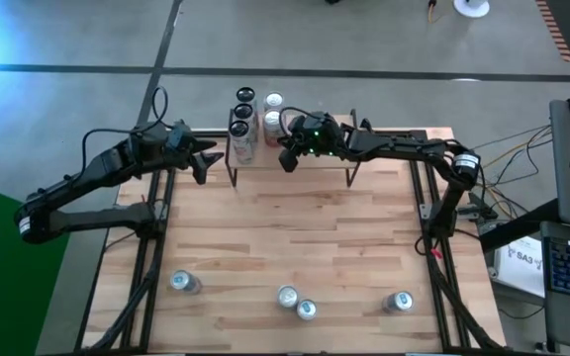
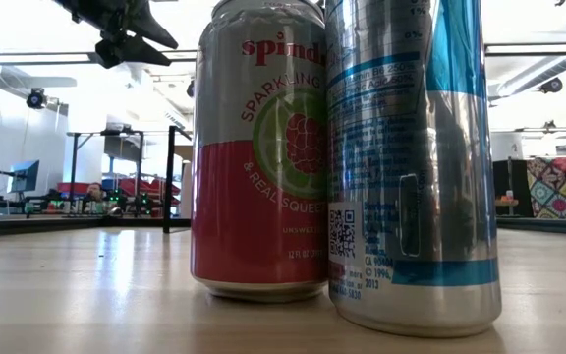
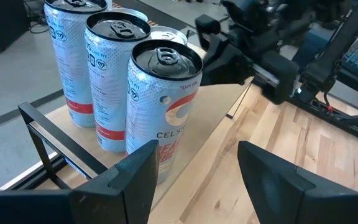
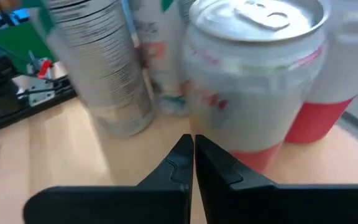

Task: Place canned beverage on shelf
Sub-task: Put the top pink-white soda can on the shelf aligned with the other pink-white soda can, then put the pink-white soda can on the shelf aligned with the other pink-white soda cans

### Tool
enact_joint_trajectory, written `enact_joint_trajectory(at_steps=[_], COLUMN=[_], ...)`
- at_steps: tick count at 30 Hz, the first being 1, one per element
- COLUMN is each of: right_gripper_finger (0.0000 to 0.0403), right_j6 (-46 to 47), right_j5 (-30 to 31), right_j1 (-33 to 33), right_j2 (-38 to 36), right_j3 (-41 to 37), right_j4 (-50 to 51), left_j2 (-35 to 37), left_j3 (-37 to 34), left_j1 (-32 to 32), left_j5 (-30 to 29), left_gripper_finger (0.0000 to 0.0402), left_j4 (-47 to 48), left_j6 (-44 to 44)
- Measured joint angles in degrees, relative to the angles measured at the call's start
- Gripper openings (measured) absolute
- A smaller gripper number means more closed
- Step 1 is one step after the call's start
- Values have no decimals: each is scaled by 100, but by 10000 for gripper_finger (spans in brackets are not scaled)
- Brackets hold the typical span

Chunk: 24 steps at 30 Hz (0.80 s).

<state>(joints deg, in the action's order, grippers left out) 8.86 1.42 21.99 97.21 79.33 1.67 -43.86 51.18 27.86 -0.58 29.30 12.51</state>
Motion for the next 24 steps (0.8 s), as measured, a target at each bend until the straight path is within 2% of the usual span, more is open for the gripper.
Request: enact_joint_trajectory(at_steps=[7, 14, 19, 24], right_gripper_finger=[9, 9, 9, 9], right_j6=[24, 169, 399, 748], right_j5=[-6, 3, 4, 8], right_j1=[-342, -613, -960, -1462], right_j2=[-563, -1264, -1722, -2059], right_j3=[0, -102, -516, -998], right_j4=[882, 1827, 2037, 1842], left_j2=[-1, -37, -35, -80], left_j3=[0, 0, 0, -19], left_j1=[0, -87, -548, -1459], left_j5=[0, 108, 83, -647], left_gripper_finger=[205, 205, 205, 205], left_j4=[-1, -4, -20, -76], left_j6=[44, 499, 776, 1108])
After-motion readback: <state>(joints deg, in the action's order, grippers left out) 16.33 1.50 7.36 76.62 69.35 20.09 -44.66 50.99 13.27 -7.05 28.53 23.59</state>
